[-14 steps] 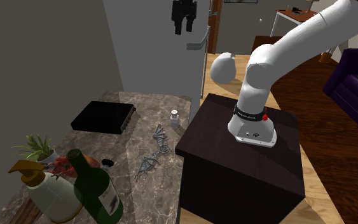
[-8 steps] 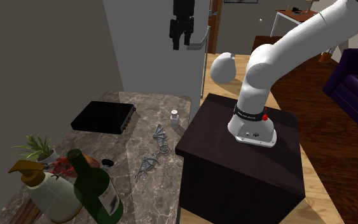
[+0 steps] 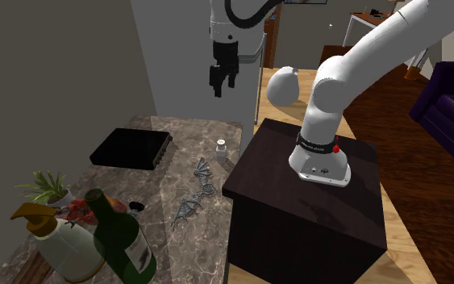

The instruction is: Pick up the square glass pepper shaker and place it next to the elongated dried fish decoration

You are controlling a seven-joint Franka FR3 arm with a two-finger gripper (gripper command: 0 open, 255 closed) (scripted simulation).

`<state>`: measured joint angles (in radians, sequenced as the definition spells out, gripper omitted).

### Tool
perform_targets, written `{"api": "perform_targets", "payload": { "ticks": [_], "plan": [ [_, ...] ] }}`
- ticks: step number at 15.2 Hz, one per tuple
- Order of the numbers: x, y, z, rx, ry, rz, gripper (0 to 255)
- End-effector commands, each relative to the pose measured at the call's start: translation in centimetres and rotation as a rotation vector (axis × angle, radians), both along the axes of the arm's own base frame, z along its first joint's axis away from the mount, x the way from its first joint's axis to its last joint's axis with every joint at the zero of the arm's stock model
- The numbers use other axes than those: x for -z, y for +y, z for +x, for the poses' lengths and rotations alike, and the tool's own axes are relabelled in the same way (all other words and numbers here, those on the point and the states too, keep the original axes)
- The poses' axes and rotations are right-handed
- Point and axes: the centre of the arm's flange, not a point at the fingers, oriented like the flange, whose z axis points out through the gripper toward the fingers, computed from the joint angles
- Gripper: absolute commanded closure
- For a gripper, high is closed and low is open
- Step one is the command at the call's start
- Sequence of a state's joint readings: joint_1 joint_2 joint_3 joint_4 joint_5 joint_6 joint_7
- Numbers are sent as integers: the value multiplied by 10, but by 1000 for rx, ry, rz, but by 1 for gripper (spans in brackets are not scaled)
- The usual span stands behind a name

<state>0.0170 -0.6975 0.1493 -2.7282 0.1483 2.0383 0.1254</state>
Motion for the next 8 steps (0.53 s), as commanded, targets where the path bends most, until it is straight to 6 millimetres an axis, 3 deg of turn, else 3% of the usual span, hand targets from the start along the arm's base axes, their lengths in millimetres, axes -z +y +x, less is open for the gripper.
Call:
{"api": "perform_targets", "payload": {
  "ticks": [1,8],
  "plan": [
    [25,4,3,2,1,-11,0],
    [117,21,12,9,10,-47,0]
  ]
}}
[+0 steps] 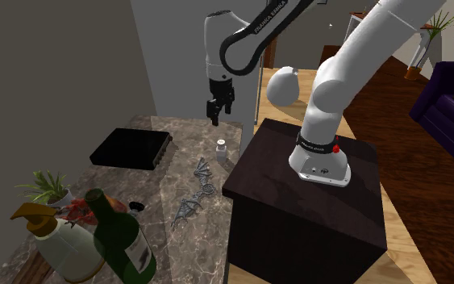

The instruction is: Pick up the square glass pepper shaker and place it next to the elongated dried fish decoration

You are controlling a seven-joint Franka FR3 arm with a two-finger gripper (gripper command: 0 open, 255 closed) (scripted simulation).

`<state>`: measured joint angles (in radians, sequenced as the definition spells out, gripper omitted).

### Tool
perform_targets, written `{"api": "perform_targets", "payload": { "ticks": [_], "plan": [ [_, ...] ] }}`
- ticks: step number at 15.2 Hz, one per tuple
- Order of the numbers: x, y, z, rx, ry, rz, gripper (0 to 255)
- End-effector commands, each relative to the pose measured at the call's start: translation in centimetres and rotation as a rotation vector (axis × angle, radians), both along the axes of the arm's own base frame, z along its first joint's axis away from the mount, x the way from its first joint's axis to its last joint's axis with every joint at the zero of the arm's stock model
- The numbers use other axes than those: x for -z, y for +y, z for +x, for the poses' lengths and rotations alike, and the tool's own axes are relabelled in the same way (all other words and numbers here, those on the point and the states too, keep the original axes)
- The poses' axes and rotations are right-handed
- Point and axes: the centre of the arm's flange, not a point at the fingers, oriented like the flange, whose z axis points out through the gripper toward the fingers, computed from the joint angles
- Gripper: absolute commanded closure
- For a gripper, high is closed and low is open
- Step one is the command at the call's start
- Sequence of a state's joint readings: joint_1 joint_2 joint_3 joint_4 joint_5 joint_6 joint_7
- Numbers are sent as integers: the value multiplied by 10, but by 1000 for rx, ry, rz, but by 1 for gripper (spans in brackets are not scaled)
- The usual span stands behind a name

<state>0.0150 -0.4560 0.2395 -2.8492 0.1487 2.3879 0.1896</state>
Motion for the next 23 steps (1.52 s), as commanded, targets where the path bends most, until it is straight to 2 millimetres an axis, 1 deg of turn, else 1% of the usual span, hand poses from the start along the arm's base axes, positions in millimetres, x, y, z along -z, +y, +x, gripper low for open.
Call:
{"api": "perform_targets", "payload": {
  "ticks": [1,5,6,12,13,21,22,23],
  "plan": [
    [23,5,3,2,0,-9,0],
    [76,12,8,6,5,-30,0],
    [79,13,8,6,5,-31,0],
    [110,11,8,6,5,-31,0],
    [118,11,7,6,5,-31,0],
    [118,11,7,6,5,-31,0],
    [118,11,7,6,5,-31,255],
    [118,11,7,6,5,-31,255]
  ]
}}
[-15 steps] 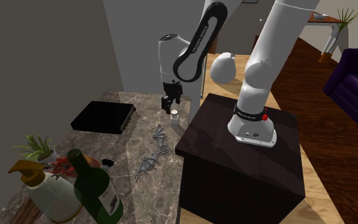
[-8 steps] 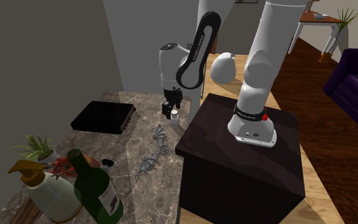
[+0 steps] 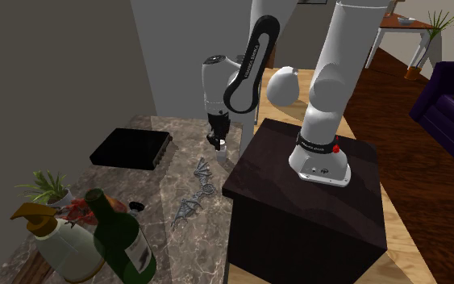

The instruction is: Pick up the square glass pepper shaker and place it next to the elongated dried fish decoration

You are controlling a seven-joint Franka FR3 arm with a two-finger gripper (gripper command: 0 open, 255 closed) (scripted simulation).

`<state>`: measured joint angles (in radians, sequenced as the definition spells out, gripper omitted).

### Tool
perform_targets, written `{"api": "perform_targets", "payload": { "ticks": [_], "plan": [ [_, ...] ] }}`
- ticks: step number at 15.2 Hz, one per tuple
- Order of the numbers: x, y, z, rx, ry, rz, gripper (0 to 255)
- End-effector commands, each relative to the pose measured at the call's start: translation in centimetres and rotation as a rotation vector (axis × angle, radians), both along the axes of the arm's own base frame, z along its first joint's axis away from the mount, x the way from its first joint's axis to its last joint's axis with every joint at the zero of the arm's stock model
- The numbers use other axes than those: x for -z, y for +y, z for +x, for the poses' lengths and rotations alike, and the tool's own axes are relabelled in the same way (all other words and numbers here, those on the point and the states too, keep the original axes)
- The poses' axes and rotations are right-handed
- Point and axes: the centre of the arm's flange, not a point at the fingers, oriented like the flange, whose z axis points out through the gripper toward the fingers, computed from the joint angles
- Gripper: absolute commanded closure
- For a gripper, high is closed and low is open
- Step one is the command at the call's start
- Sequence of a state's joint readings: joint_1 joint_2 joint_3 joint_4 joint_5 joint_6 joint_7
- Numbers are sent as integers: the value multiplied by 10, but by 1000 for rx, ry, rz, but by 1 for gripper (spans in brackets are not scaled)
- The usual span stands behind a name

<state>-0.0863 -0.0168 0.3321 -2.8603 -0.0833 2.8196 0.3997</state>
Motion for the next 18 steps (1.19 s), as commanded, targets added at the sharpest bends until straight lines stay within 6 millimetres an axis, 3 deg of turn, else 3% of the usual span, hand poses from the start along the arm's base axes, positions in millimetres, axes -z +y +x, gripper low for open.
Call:
{"api": "perform_targets", "payload": {
  "ticks": [1,8,18],
  "plan": [
    [0,0,0,0,0,0,255],
    [0,0,0,0,0,0,255],
    [-53,0,0,0,0,0,255]
  ]
}}
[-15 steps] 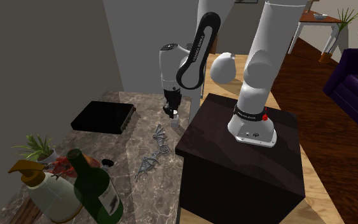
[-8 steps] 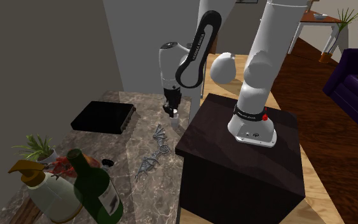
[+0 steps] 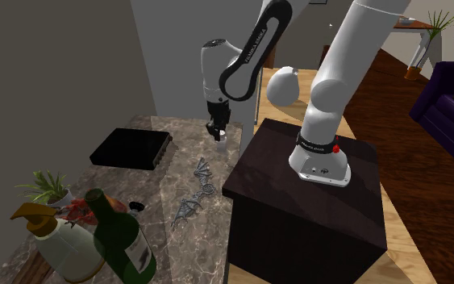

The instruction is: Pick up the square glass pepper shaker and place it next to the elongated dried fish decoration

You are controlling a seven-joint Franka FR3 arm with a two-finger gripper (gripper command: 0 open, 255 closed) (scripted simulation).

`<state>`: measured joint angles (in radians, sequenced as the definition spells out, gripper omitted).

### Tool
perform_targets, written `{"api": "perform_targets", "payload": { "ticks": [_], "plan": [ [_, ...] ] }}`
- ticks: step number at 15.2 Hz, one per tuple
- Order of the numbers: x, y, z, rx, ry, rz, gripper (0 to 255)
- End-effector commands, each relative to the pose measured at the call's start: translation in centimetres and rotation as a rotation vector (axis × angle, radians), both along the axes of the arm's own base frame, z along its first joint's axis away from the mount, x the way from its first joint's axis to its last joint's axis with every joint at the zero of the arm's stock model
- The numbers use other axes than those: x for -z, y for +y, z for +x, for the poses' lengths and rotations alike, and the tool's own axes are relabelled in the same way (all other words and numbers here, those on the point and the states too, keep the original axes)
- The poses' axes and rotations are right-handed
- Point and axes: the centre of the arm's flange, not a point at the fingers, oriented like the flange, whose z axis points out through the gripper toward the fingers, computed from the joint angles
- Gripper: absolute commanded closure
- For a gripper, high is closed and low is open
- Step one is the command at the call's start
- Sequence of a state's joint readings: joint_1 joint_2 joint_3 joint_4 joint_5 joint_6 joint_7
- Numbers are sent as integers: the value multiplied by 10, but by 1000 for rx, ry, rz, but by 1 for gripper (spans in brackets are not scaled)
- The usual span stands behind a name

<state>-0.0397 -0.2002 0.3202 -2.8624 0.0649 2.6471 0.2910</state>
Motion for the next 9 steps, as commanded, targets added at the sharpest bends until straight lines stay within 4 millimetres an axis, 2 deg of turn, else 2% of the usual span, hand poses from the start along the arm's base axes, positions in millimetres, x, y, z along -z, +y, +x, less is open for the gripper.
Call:
{"api": "perform_targets", "payload": {
  "ticks": [1,9],
  "plan": [
    [-11,0,0,0,1,1,255],
    [-53,0,0,0,1,1,255]
  ]
}}
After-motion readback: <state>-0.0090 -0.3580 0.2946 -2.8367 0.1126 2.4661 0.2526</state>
